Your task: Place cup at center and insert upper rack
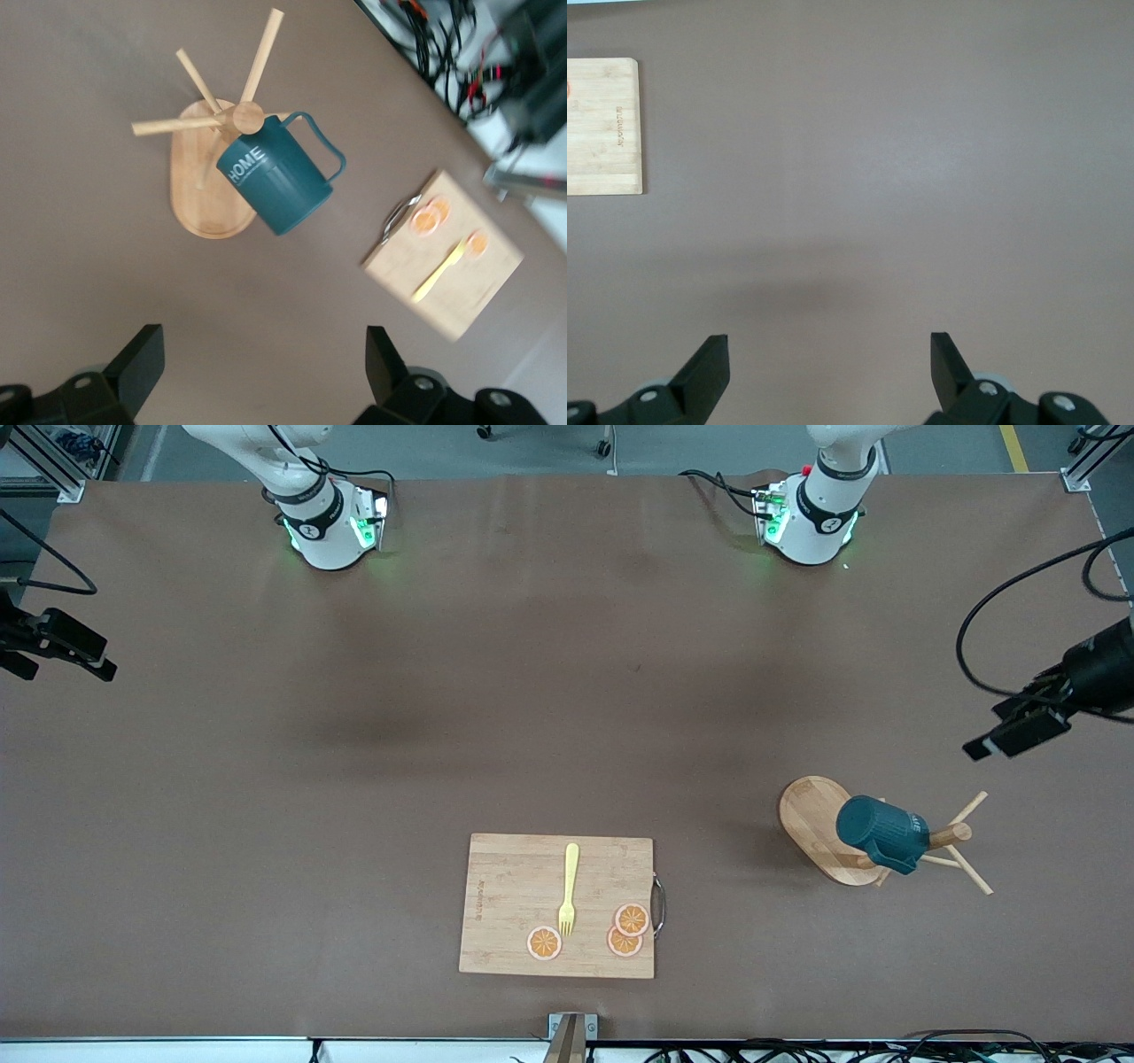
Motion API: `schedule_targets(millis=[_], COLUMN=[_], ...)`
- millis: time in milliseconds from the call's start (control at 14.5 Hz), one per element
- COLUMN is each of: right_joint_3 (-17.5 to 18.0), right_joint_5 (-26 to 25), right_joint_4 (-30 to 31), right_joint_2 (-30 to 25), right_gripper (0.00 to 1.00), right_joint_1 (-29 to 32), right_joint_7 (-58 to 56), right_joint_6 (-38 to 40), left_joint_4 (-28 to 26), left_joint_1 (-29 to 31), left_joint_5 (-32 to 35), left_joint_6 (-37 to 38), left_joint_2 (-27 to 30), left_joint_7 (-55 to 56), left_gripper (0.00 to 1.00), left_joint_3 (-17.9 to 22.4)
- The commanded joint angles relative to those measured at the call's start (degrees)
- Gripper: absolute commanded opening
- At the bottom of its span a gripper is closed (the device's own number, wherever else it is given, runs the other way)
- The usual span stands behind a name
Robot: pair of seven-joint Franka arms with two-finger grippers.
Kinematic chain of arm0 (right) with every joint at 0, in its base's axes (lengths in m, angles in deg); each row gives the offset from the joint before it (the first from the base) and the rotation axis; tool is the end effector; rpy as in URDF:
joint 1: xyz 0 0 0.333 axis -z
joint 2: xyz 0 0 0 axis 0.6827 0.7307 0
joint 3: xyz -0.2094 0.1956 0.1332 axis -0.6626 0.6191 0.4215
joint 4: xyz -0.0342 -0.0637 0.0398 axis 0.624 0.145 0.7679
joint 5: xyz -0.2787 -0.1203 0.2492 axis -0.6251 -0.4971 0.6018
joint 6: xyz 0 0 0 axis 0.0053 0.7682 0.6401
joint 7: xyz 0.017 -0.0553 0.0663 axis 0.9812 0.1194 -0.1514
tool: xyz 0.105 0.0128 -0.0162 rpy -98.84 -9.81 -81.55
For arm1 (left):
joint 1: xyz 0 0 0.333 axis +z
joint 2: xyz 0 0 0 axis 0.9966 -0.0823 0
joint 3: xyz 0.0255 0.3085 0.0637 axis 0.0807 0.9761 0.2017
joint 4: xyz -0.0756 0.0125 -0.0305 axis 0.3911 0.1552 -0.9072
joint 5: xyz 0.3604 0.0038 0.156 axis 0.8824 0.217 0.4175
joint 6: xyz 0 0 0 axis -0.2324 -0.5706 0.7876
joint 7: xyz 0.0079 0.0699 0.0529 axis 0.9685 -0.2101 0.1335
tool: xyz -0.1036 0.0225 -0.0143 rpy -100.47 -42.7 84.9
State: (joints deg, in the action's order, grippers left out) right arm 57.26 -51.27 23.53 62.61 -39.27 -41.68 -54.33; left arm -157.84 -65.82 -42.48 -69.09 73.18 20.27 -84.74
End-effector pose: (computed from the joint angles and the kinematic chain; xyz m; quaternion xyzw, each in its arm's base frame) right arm 0.5476 -0.0397 0.6353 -0.9989 0.0216 -0.0405 0.0103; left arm 0.5960 0.0093 0.5988 0.9526 0.2613 0.0107 0.1553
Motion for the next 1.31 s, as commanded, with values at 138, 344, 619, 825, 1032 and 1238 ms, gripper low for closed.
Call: schedule_targets(millis=[138,344,619,825,1032,1238], right_joint_3=[-0.1,-0.1,-0.1,-0.6,-0.9,-2.1], right_joint_5=[-0.3,-0.1,-0.1,-0.4,-0.5,-0.4], right_joint_4=[0.1,0.0,-0.1,0.0,0.0,0.1], right_joint_2=[-0.3,0.0,0.1,0.1,0.1,0.1], right_gripper=[1.0,1.0,1.0,1.0,1.0,1.0], right_joint_1=[-0.3,-0.6,-0.9,-2.4,-3.5,-3.9], right_joint_7=[0.1,0.1,0.1,0.1,0.2,0.3], right_joint_6=[-0.1,-0.4,-0.5,-0.6,-0.6,-0.7], left_joint_4=[-0.9,0.4,0.0,-0.1,-0.2,0.2], left_joint_1=[1.2,1.1,0.8,0.8,0.8,-4.4], left_joint_5=[4.8,9.5,11.6,11.7,11.7,13.1], left_joint_6=[1.6,1.7,1.8,3.3,3.5,3.4], left_joint_2=[4.1,4.6,4.5,5.2,5.8,5.4], left_joint_7=[-16.4,-20.5,-22.2,-22.2,-22.1,-21.6], left_gripper=[1.0,1.0,1.0,1.0,1.0,1.0], left_joint_3=[-0.7,-2.8,-4.4,-5.4,-6.2,-3.6])
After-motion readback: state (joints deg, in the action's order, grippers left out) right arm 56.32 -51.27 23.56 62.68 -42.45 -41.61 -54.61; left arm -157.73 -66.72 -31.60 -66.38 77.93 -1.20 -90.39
